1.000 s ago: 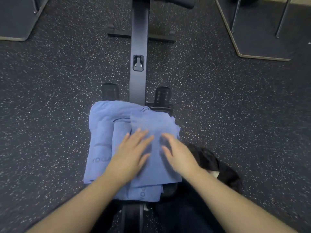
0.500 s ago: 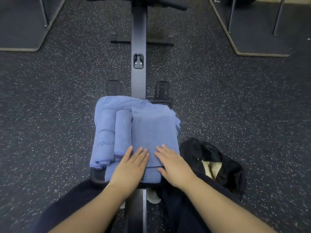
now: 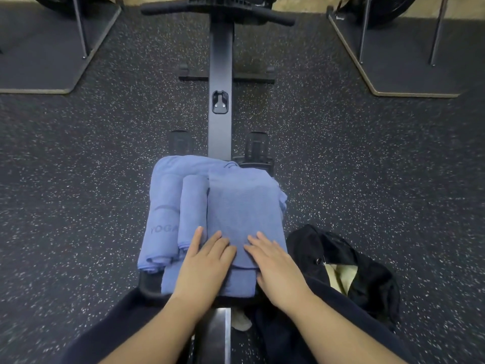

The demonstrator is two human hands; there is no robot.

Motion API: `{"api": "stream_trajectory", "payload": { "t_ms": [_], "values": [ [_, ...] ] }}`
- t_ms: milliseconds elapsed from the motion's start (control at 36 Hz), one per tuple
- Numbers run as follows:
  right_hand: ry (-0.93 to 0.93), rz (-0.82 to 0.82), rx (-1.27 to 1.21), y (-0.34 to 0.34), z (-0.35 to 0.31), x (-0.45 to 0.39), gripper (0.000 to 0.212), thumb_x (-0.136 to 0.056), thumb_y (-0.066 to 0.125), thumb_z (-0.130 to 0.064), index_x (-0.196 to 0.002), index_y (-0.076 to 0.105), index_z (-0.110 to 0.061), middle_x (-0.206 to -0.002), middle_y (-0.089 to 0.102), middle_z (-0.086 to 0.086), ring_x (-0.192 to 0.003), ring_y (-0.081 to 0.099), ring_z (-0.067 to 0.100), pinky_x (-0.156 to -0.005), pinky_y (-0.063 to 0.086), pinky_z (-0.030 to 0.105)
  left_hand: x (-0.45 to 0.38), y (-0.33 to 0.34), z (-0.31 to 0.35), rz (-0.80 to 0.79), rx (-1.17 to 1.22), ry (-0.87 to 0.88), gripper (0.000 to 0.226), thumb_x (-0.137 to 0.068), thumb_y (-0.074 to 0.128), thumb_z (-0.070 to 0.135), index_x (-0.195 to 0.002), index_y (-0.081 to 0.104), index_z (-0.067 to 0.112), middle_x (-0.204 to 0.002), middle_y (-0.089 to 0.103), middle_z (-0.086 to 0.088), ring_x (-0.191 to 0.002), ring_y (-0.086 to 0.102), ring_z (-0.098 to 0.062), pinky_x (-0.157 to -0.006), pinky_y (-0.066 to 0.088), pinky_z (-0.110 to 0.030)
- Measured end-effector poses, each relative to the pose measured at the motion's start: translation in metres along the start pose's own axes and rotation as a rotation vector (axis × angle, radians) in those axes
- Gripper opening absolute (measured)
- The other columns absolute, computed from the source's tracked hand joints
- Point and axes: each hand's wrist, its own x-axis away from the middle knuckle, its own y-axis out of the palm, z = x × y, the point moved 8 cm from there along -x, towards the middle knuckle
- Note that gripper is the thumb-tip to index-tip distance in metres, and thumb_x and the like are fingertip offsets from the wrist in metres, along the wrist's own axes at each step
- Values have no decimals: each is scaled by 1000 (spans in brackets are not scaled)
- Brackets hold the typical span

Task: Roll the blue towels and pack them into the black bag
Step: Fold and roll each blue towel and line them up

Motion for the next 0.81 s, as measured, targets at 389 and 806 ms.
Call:
{"api": "stream_trajectory", "payload": {
  "t_ms": [389, 806],
  "values": [
    [31, 115, -33, -21, -7, -4, 39, -64, 79, -19, -100, 66, -19, -108, 65, -3, -108, 61, 20, -87, 53, 31, 3, 1, -7, 39, 42, -77, 30, -78, 38, 8, -87, 66, 10, -84, 67, -9, -93, 70, -22, -116, 9, -45],
    [115, 194, 26, -54, 37, 11, 13, -80, 56, -24, -85, 67, -21, -79, 62, -7, -76, 58, 18, -63, 47, 34, -1, -13, -15, 41, -20, -109, 24, -74, 39, 6, -77, 62, 14, -70, 48, -4, -77, 47, -26, -115, 16, -39]
  ]
}}
